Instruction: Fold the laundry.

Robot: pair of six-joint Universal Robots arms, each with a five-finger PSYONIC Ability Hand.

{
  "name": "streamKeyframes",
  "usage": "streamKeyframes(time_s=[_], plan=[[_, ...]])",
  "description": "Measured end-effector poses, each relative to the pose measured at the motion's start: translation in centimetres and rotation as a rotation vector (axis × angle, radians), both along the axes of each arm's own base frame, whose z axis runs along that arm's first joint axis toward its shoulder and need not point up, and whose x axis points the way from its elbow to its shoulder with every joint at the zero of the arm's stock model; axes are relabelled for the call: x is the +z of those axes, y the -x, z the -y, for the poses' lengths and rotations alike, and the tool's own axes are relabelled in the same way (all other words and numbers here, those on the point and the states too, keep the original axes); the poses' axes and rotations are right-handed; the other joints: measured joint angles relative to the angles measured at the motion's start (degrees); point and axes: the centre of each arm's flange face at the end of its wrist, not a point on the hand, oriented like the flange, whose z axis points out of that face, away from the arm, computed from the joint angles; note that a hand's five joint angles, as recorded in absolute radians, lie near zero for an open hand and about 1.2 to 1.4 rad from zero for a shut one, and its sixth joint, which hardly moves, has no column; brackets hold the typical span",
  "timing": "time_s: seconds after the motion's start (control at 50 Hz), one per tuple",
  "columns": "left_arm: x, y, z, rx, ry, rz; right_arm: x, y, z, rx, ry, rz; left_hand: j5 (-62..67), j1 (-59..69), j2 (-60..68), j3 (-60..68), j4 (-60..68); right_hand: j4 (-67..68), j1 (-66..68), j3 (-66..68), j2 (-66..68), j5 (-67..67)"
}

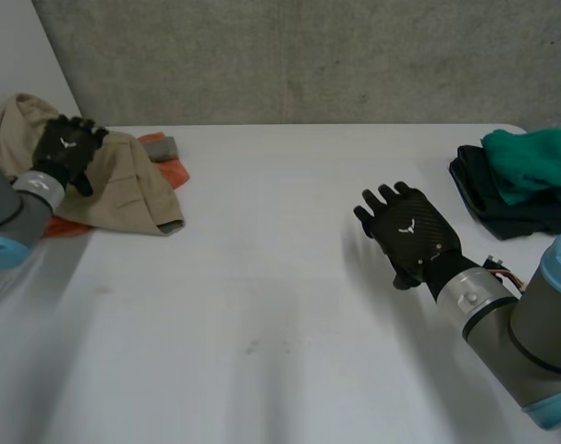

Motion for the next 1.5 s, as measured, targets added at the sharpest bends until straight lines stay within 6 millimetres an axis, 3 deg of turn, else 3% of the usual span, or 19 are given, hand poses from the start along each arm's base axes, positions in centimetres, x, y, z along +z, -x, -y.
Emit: streamKeyframes(time_s=[0.1,0.2,0.4,0.42,0.44,0.48,0.54,0.78,0.88,0.94,0.96,1.0,1.12,1.2,1.26,1.3,1.34,1.44,1.5], plan=[[-2.9,-0.4,1.3,0.002,-0.012,0.015,-0.5,0.4,-0.2,-0.014,-0.029,-0.017,4.49,6.07,4.50,4.36,4.72,0.00,0.00,0.00,0.00,0.00],[-3.3,-0.3,1.8,0.004,0.005,0.009,-0.7,0.5,-0.4,-0.015,-0.044,-0.016,46.34,53.53,49.93,48.92,49.59,0.00,0.00,0.00,0.00,0.00],[-2.3,0.3,1.4,-0.011,0.047,0.004,-0.9,0.6,-0.6,-0.015,-0.055,-0.015,50.98,53.96,55.29,54.95,55.58,0.00,0.00,0.00,0.00,0.00],[-2.3,0.4,1.2,-0.014,0.041,0.003,-0.9,0.6,-0.6,-0.016,-0.057,-0.015,46.32,47.33,47.24,47.05,48.16,0.00,0.00,0.00,0.00,0.00],[-2.3,0.5,1.0,-0.016,0.036,0.003,-0.9,0.6,-0.6,-0.016,-0.058,-0.015,46.32,47.33,47.24,47.05,48.16,0.00,0.00,0.00,0.00,0.00],[-2.3,0.6,0.4,-0.021,0.015,0.002,-1.0,0.7,-0.6,-0.017,-0.061,-0.016,28.45,27.05,28.31,29.10,29.00,0.00,0.00,0.00,0.00,0.00],[-2.4,0.7,-0.6,-0.024,-0.021,0.001,-1.0,0.8,-0.6,-0.018,-0.062,-0.018,16.13,16.06,16.49,16.86,16.59,0.00,0.00,0.00,0.00,0.00],[-3.1,0.7,-2.0,-0.026,-0.096,0.002,-1.0,0.8,-0.5,-0.019,-0.057,-0.021,14.61,15.15,14.53,14.68,14.27,0.00,0.00,0.00,0.00,0.00],[-4.4,0.7,-1.3,-0.026,-0.104,0.004,-1.0,0.9,-0.4,-0.023,-0.058,-0.021,18.36,20.25,19.14,18.87,19.14,0.00,0.00,0.00,0.00,0.00],[-5.1,0.8,-0.8,-0.027,-0.103,0.006,-1.1,0.9,-0.3,-0.024,-0.060,-0.022,28.26,30.56,29.62,28.65,28.98,0.00,0.00,0.00,0.00,0.00],[-5.3,0.8,-0.7,-0.028,-0.102,0.008,-1.1,1.0,-0.3,-0.025,-0.061,-0.022,39.88,39.57,41.46,41.20,41.58,0.00,0.00,0.00,0.00,0.00],[-5.4,1.0,-0.6,-0.029,-0.096,0.014,-1.2,1.0,-0.2,-0.028,-0.062,-0.022,47.33,44.18,49.94,49.49,50.17,0.00,0.00,0.00,0.00,0.00],[-3.4,2.9,-1.1,-0.036,-0.045,0.046,-1.2,1.3,0.2,-0.039,-0.060,-0.022,51.65,49.87,55.02,54.75,55.61,0.00,0.00,0.00,0.00,0.00],[0.3,5.4,-3.0,-0.052,0.006,0.055,-1.1,1.4,0.3,-0.045,-0.058,-0.021,52.74,50.27,55.17,54.80,55.60,0.00,0.00,0.00,0.00,0.00],[2.9,8.2,-5.9,-0.103,0.027,0.040,-1.1,1.4,0.4,-0.049,-0.057,-0.020,53.74,51.92,55.40,55.02,55.61,0.00,0.00,0.00,0.00,0.00],[3.7,9.5,-7.4,-0.134,0.025,0.029,-1.0,1.5,0.4,-0.052,-0.055,-0.019,53.74,51.92,55.40,55.02,55.61,0.00,0.00,0.00,0.00,0.00],[4.6,12.5,-11.1,-0.222,0.000,-0.001,-0.7,1.8,0.8,-0.071,-0.045,-0.017,53.74,51.88,55.42,55.24,55.63,0.00,0.00,0.00,0.00,0.00],[4.9,16.8,-17.5,-0.384,-0.074,-0.058,0.1,2.6,1.6,-0.123,-0.019,-0.007,53.74,51.89,55.53,55.70,55.84,0.00,0.00,0.00,0.00,0.00],[4.2,20.8,-24.4,-0.560,-0.176,-0.123,1.2,3.8,2.9,-0.201,0.013,0.005,53.74,51.89,55.67,56.15,55.96,0.00,0.00,0.00,0.00,0.00]])
